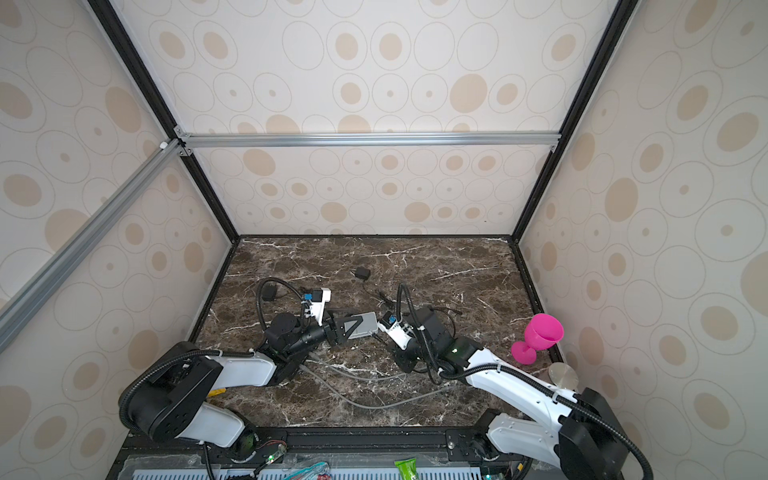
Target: Insert the plug into the switch port
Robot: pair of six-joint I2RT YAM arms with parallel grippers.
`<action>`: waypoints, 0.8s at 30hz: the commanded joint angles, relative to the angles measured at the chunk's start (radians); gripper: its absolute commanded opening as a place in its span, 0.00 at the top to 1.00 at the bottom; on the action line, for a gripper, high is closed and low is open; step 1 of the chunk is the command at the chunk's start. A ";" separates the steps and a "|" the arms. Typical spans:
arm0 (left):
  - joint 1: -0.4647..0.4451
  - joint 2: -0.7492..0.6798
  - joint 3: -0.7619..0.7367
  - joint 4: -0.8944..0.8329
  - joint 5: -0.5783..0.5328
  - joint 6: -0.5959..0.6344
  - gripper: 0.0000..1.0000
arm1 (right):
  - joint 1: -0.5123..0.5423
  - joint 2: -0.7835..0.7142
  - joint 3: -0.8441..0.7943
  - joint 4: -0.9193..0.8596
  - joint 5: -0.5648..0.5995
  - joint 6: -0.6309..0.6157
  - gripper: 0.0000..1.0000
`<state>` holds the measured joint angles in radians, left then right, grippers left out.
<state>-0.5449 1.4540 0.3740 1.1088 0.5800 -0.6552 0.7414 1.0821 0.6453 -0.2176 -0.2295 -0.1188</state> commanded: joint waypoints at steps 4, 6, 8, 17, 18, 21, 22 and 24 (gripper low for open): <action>0.003 -0.122 0.070 -0.426 -0.053 0.046 0.35 | 0.010 -0.119 -0.051 0.014 -0.003 -0.025 1.00; 0.003 -0.156 0.012 -0.388 -0.036 0.044 0.33 | 0.011 -0.141 -0.067 0.021 -0.004 -0.027 1.00; 0.006 -0.200 -0.067 -0.280 -0.026 0.013 0.33 | 0.012 -0.149 -0.067 0.008 -0.008 -0.032 1.00; 0.005 -0.292 -0.155 -0.167 0.072 0.002 0.45 | 0.217 -0.093 -0.035 0.051 0.529 -0.146 1.00; 0.005 -0.307 -0.165 -0.168 0.061 0.002 0.45 | 0.247 -0.093 -0.047 0.084 0.596 -0.176 1.00; 0.006 -0.338 -0.177 -0.162 0.058 0.006 0.44 | 0.271 -0.107 -0.056 0.118 0.611 -0.225 1.00; 0.006 -0.342 -0.179 -0.159 0.063 0.008 0.44 | 0.270 -0.115 -0.050 0.111 0.593 -0.233 1.00; 0.006 -0.348 -0.179 -0.153 0.070 0.011 0.44 | 0.270 -0.129 -0.040 0.096 0.577 -0.244 1.00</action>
<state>-0.5449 1.1225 0.1959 0.9043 0.6277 -0.6441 1.0058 0.9821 0.5983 -0.1490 0.2718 -0.2958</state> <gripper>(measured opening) 0.560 0.045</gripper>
